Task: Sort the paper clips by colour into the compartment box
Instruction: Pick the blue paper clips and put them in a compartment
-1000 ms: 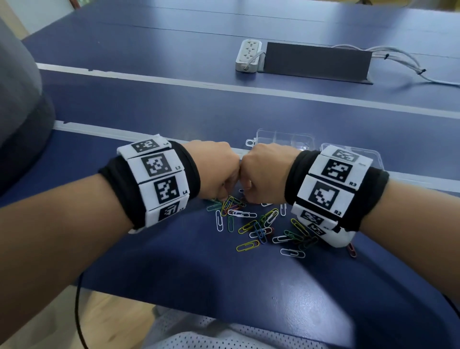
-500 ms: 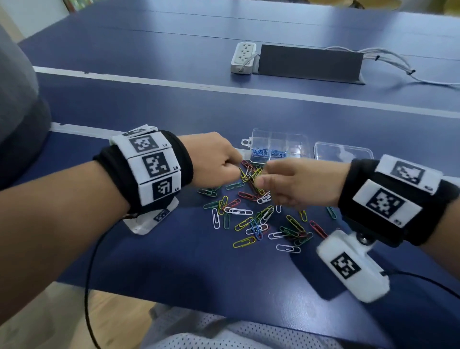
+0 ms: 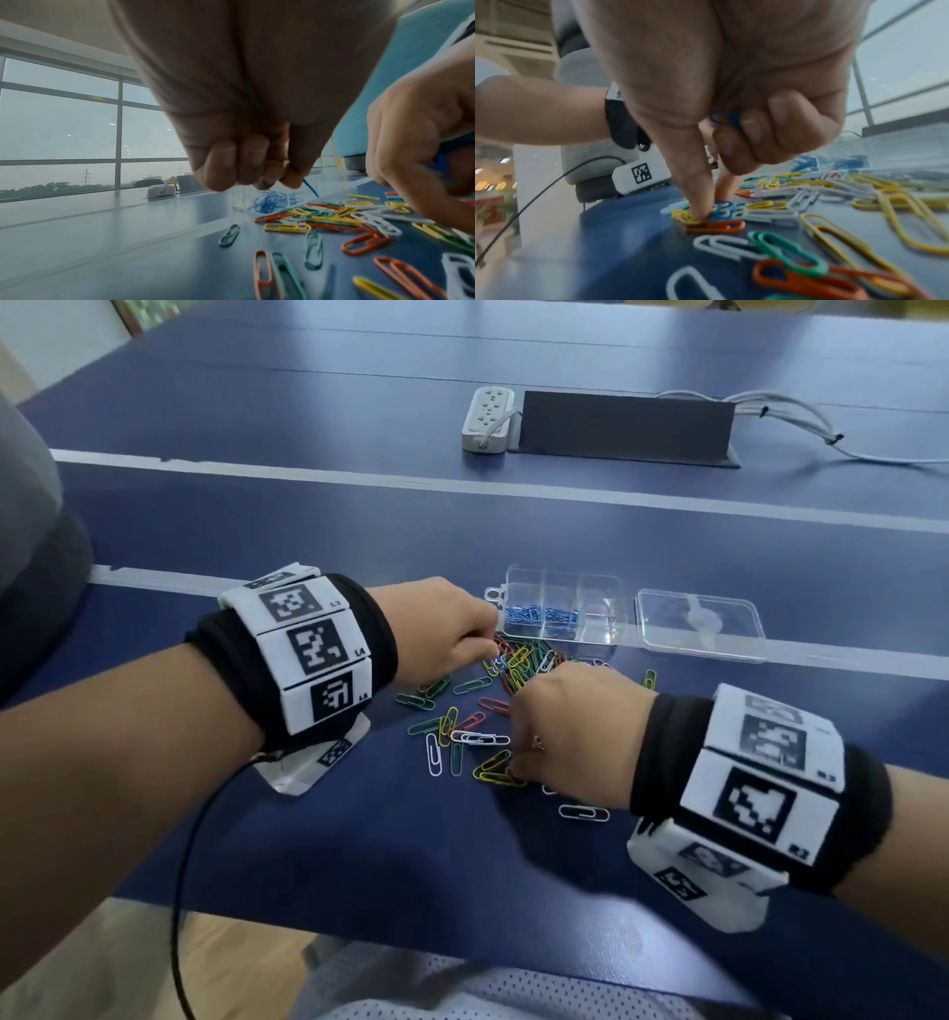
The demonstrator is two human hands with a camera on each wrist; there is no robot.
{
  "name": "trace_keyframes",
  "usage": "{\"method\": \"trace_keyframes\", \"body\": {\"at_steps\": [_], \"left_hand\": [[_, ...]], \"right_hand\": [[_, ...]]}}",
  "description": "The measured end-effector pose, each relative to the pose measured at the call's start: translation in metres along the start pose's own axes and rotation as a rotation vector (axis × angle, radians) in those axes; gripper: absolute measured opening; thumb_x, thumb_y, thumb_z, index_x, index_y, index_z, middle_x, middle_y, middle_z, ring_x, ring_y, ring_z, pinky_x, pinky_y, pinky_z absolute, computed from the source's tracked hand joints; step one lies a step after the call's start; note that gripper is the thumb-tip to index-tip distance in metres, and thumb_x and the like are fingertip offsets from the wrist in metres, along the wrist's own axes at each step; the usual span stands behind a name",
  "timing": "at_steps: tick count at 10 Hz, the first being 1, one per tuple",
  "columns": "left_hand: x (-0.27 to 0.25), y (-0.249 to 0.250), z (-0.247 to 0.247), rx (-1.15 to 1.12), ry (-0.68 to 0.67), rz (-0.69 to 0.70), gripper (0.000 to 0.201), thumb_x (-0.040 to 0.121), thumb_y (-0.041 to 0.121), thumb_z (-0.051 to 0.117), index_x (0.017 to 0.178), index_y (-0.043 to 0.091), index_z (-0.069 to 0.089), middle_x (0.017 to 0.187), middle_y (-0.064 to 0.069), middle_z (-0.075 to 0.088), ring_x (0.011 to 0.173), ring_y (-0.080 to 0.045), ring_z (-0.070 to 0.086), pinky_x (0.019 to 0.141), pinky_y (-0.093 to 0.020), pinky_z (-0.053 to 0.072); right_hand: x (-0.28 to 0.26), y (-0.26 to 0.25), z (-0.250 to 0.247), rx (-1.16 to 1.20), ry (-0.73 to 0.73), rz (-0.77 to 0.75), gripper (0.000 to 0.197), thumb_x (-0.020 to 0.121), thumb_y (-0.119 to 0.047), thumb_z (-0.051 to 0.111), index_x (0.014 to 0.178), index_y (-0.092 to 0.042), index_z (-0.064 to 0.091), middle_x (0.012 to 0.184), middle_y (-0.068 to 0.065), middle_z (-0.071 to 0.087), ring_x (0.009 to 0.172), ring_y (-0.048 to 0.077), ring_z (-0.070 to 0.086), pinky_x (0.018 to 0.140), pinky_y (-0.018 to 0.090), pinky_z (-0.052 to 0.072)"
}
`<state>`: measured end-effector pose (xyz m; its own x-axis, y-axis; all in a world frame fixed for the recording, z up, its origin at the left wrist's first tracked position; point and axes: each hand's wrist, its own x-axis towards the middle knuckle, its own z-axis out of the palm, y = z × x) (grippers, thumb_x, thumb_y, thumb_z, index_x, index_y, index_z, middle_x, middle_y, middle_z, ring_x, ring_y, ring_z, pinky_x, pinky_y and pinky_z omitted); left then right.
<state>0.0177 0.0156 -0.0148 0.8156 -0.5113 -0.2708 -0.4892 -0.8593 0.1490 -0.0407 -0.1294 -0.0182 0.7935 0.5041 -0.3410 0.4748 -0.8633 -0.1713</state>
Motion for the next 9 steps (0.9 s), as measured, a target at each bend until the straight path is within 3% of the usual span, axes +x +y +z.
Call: {"method": "trace_keyframes", "body": {"at_steps": [1,2,3,4,5,6,7,8,9], "left_hand": [[0.002,0.002,-0.004,-0.044,0.112,0.022,0.034,0.09,0.025,0.05,0.06,0.025,0.034,0.068,0.003,0.047,0.07,-0.02,0.044,0.068,-0.026,0.036],[0.008,0.009,-0.011,-0.128,0.16,-0.009,0.03,0.083,0.022,0.052,0.058,0.024,0.036,0.063,0.004,0.047,0.068,-0.02,0.045,0.066,-0.025,0.036],[0.023,0.019,-0.019,-0.111,0.176,-0.043,0.02,0.088,0.025,0.049,0.069,0.02,0.045,0.063,0.008,0.046,0.073,-0.018,0.045,0.069,-0.022,0.032],[0.044,0.025,-0.027,-0.066,0.171,-0.059,0.013,0.092,0.028,0.047,0.084,0.019,0.053,0.079,0.003,0.051,0.081,-0.016,0.044,0.072,-0.021,0.03],[0.061,0.03,-0.033,-0.04,0.129,-0.078,0.022,0.092,0.027,0.049,0.099,0.013,0.065,0.092,-0.002,0.06,0.088,-0.021,0.052,0.074,-0.023,0.033],[0.071,0.037,-0.038,0.012,0.091,-0.082,0.025,0.09,0.023,0.051,0.106,0.012,0.067,0.108,-0.007,0.068,0.102,-0.027,0.06,0.075,-0.025,0.038],[0.075,0.04,-0.038,0.08,0.017,-0.097,0.029,0.091,0.016,0.048,0.113,0.01,0.065,0.115,-0.011,0.066,0.107,-0.03,0.059,0.078,-0.029,0.041],[0.073,0.039,-0.043,0.016,0.007,-0.124,0.033,0.091,0.01,0.044,0.121,0.011,0.059,0.12,-0.01,0.063,0.11,-0.029,0.057,0.078,-0.027,0.038],[0.071,0.036,-0.046,-0.104,0.022,-0.144,0.036,0.092,0.012,0.043,0.127,0.016,0.051,0.124,-0.006,0.06,0.11,-0.025,0.055,0.079,-0.022,0.033]], "right_hand": [[0.0,0.006,-0.008,0.137,-0.009,0.03,0.024,0.081,-0.03,0.055,0.085,-0.012,0.07,0.085,0.01,0.068,0.085,0.029,0.062,0.076,0.033,0.053],[0.005,0.023,-0.024,0.306,-0.07,0.114,0.025,0.079,-0.033,0.05,0.075,-0.013,0.064,0.069,0.003,0.062,0.069,0.021,0.055,0.068,0.033,0.049],[0.02,0.052,-0.039,0.481,-0.072,0.218,0.017,0.077,-0.025,0.054,0.067,-0.014,0.063,0.056,-0.001,0.062,0.055,0.018,0.053,0.058,0.029,0.049],[0.038,0.077,-0.054,0.543,0.031,0.318,0.021,0.073,-0.017,0.059,0.08,-0.001,0.07,0.079,0.017,0.075,0.061,0.021,0.06,0.076,0.038,0.058],[0.052,0.084,-0.064,0.519,0.114,0.395,0.024,0.072,-0.016,0.062,0.088,-0.002,0.074,0.082,0.014,0.076,0.067,0.02,0.065,0.087,0.043,0.057],[0.063,0.082,-0.067,0.45,0.089,0.435,0.011,0.074,-0.016,0.065,0.072,-0.009,0.073,0.052,-0.003,0.066,0.057,0.016,0.061,0.07,0.027,0.057],[0.069,0.083,-0.068,0.508,0.055,0.42,0.012,0.073,-0.009,0.069,0.066,-0.012,0.06,0.028,-0.01,0.052,0.057,0.019,0.057,0.047,0.016,0.048],[0.066,0.086,-0.071,0.598,0.08,0.412,0.014,0.075,-0.007,0.069,0.086,-0.007,0.061,0.057,0.0,0.065,0.063,0.019,0.062,0.047,0.016,0.052],[0.065,0.087,-0.072,0.677,0.082,0.408,0.016,0.078,-0.006,0.067,0.092,-0.006,0.06,0.079,0.012,0.063,0.065,0.022,0.063,0.056,0.02,0.056]]}}
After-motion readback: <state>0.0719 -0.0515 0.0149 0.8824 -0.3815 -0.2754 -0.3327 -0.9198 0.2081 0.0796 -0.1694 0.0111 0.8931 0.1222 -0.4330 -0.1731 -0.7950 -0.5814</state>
